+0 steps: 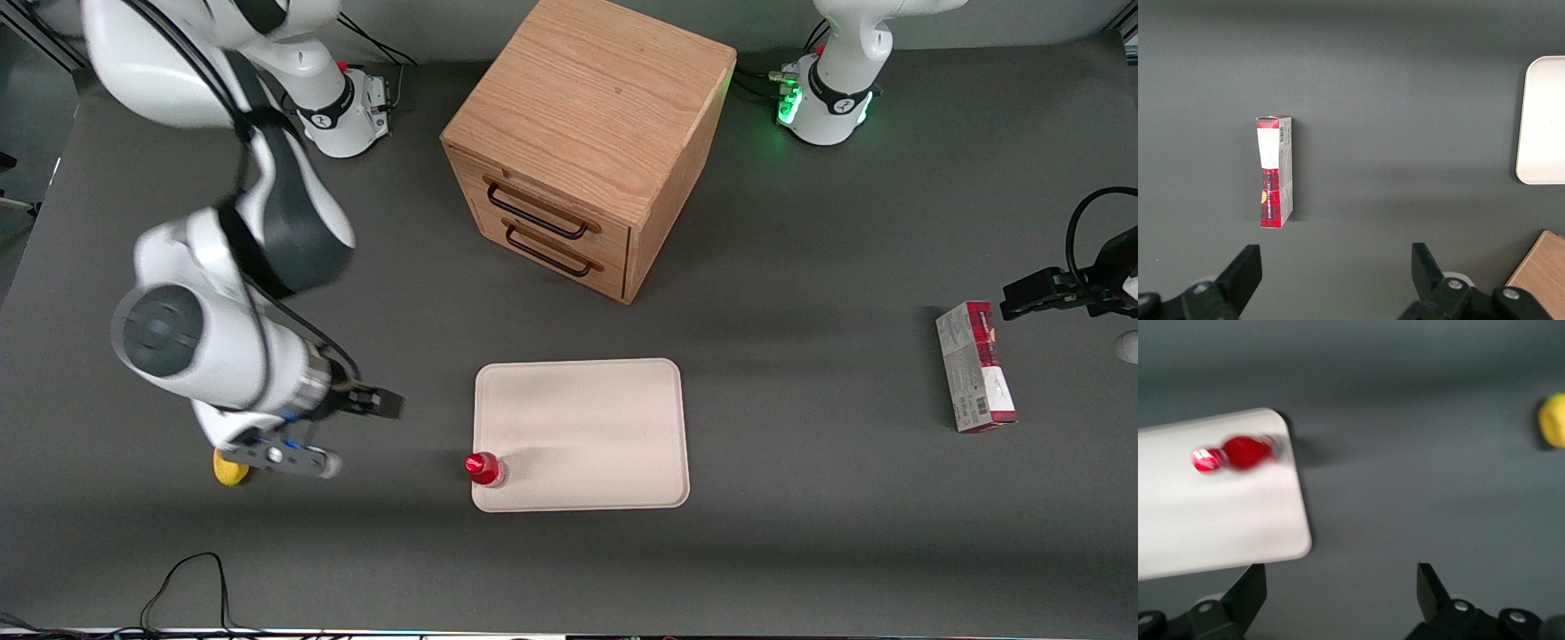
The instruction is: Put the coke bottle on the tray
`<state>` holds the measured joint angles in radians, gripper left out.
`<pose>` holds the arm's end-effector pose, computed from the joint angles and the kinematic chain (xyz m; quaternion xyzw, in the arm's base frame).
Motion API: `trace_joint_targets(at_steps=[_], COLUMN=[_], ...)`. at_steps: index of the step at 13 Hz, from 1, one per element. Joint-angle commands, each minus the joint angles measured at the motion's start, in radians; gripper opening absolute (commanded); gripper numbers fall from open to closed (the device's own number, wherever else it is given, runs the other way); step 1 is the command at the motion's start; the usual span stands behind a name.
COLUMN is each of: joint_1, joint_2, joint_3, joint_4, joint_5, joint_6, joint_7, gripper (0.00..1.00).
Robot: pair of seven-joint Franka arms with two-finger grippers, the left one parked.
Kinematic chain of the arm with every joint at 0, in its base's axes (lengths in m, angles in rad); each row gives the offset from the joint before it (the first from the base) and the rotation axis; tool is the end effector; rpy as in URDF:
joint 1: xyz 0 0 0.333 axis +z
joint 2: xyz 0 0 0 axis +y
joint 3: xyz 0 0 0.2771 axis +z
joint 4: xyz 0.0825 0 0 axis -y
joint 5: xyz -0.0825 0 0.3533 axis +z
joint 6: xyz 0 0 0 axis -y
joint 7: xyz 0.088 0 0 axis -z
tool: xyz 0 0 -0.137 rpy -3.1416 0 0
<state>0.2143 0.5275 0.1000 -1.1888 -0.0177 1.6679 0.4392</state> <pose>0.6260 0.1872 0.4214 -0.9973 0.0675 0.0274 0.0069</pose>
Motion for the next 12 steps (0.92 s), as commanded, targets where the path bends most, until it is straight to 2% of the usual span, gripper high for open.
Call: trace_joint_targets(at_steps=[1,3,5,8,12], joint_1=[-0.051,-0.052,-0.053,-0.073,-0.066], joint_2=[-0.313,-0.473,-0.602,-0.632,-0.572], joint_3=[-0.011,-0.069,-0.121,-0.148,-0.140], joint_4=[-0.406,-0.585,-0.675,-0.638,-0.517], joint_5=[0.053,0.054,0.061,0.061,0.061], joint_6=[0.055,0.088,0.058,-0.045,-0.115], joint_7=[-0.135,-0.247,-0.344,-0.385,-0.382], gripper=[1.00,1.00,1.00,1.00,1.00])
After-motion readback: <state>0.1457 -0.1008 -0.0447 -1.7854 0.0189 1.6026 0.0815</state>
